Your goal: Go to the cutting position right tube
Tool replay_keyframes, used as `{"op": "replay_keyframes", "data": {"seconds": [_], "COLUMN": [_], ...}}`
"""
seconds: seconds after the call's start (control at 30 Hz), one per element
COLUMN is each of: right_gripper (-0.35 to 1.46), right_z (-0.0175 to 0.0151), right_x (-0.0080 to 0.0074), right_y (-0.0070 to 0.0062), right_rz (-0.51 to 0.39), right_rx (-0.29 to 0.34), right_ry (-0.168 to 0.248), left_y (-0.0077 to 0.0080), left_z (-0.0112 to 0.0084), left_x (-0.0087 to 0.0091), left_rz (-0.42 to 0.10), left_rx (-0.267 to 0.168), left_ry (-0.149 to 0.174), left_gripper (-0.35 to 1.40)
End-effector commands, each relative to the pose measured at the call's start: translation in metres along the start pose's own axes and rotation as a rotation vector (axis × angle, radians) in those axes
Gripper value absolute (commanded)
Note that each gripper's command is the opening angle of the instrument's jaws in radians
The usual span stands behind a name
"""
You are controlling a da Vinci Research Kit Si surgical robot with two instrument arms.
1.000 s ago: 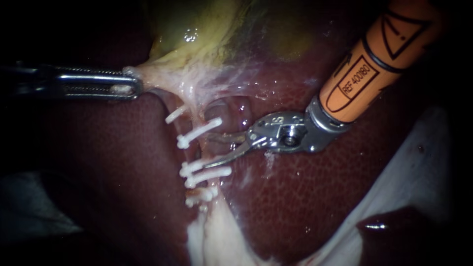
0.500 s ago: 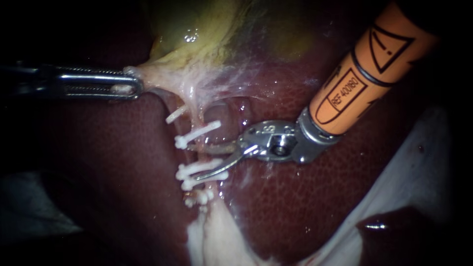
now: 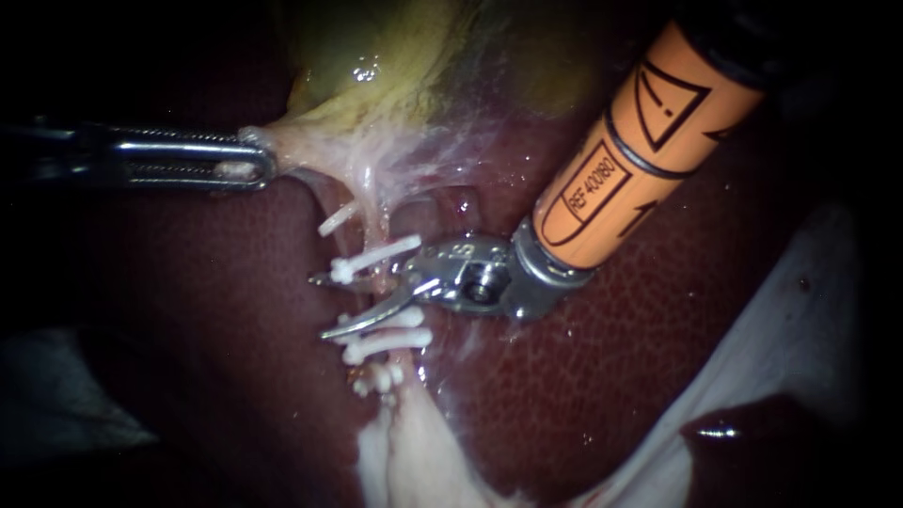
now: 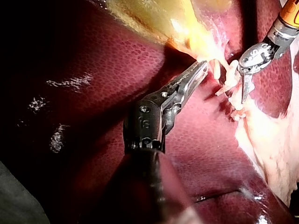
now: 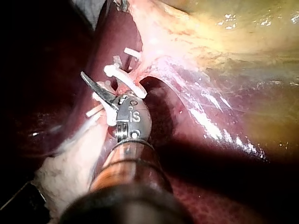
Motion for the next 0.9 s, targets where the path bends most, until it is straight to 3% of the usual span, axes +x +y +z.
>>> {"op": "replay_keyframes", "data": {"seconds": [0.03, 0.3, 0.67, 0.83, 0.9], "right_gripper": [1.29, 1.29, 1.24, 1.19, 1.07], "right_z": [0.0001, 0.0004, 0.0010, 0.0011, 0.0010], "right_x": [0.0000, 0.0003, 0.0024, 0.0033, 0.0036], "right_y": [0.0000, -0.0003, -0.0045, -0.0050, -0.0049], "right_rz": [0.006, 0.023, 0.024, 0.028, 0.029], "right_rx": [0.003, 0.017, 0.086, 0.091, 0.088], "right_ry": [0.007, 0.040, 0.059, 0.066, 0.072], "left_y": [0.0000, 0.0000, 0.0000, 0.0000, 0.0000], "left_z": [0.0000, 0.0001, -0.0001, 0.0000, 0.0000], "left_x": [0.0000, 0.0000, 0.0000, 0.0000, 0.0000], "left_rz": [0.000, 0.000, 0.000, 0.000, 0.000], "left_rx": [0.001, 0.001, 0.000, 0.000, 0.000], "left_ry": [0.000, 0.000, 0.000, 0.000, 0.000], "left_gripper": [-0.35, -0.35, -0.35, -0.35, -0.35]}}
